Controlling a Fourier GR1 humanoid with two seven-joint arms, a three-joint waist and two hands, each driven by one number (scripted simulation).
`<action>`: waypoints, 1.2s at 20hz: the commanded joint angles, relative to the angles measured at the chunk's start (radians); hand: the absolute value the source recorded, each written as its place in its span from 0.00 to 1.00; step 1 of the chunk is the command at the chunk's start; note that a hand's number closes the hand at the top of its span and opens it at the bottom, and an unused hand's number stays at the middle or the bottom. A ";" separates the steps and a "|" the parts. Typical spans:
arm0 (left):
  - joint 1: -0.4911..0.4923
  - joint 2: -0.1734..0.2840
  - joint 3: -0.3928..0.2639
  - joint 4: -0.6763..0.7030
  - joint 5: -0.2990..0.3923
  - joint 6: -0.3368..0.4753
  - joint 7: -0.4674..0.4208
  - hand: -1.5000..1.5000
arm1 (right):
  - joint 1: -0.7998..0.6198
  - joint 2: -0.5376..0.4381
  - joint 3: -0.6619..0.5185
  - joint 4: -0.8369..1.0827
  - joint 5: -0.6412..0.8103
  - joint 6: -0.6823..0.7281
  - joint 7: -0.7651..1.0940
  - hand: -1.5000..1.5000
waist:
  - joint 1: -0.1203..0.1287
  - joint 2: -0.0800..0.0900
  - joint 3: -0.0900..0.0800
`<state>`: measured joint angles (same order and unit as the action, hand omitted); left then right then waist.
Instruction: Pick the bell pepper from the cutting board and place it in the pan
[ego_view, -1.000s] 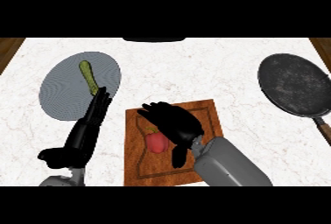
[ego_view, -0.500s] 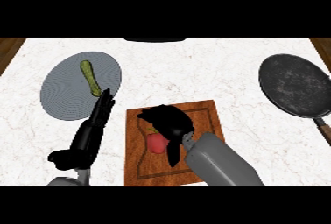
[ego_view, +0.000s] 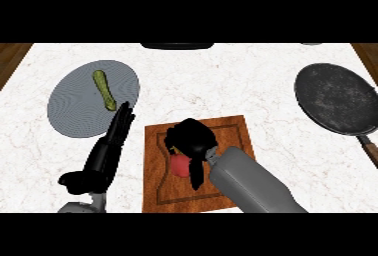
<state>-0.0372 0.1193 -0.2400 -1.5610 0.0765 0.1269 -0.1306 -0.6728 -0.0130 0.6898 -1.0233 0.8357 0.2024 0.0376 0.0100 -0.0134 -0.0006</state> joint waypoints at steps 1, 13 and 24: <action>-0.026 -0.002 0.038 0.021 0.017 -0.034 0.000 0.50 | -0.027 0.012 0.034 0.061 -0.023 -0.093 0.014 1.00 | 0.003 0.015 0.001; 0.003 0.016 0.063 -0.010 0.013 -0.022 0.038 0.50 | 0.085 -0.041 -0.262 -0.164 0.099 -0.202 0.321 1.00 | -0.045 0.004 -0.001; 0.042 0.010 0.043 -0.065 0.003 -0.023 0.067 0.50 | 0.141 -0.090 -0.399 -0.543 0.265 -0.269 0.743 1.00 | -0.024 0.006 0.000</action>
<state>0.0047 0.1319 -0.1928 -1.6060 0.0810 0.1033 -0.0919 -0.5474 -0.1020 0.3331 -1.4336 1.0667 -0.0665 0.6711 -0.0230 -0.0102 -0.0007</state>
